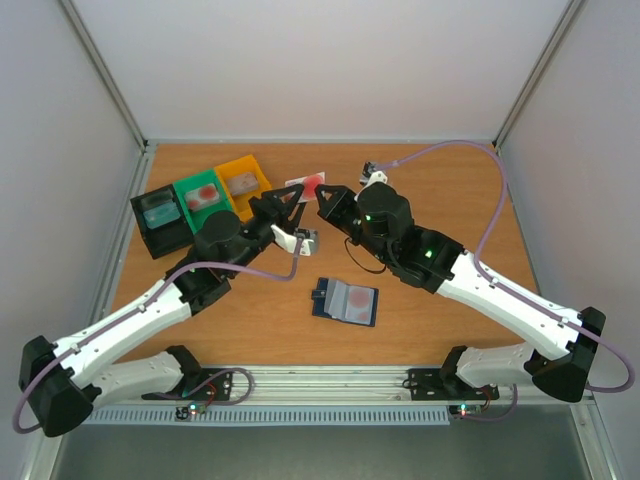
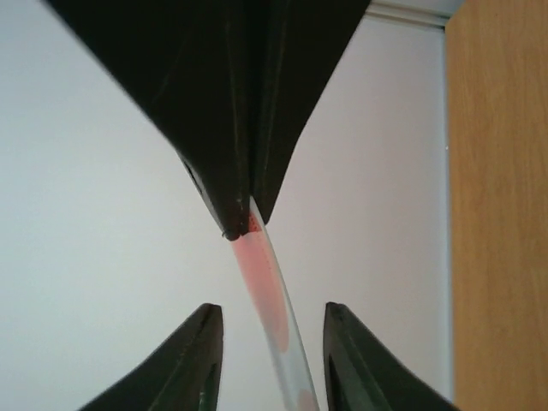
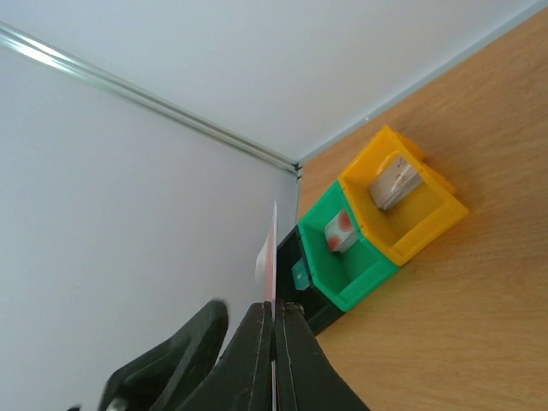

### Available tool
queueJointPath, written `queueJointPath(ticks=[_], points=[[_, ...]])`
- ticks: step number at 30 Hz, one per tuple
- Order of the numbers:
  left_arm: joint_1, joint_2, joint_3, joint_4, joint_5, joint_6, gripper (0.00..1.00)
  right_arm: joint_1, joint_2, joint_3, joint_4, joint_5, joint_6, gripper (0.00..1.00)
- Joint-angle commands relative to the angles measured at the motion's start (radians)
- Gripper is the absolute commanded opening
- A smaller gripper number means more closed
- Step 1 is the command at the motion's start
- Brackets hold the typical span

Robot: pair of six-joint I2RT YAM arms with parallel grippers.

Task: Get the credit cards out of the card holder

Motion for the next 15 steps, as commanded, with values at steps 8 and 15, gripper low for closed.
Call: queueJointPath(ticks=[8,15], points=[[0.027,-0.009,0.087,-0.061,0.001,-0.142,0.00,0.008,-0.012,0.017,0.027,-0.054,-0.095,0.01],[0.052,-0.067,0.324,-0.690,0.261,-1.040,0.00,-0.003,-0.115,0.065,-0.062,-0.106,-0.563,0.89]])
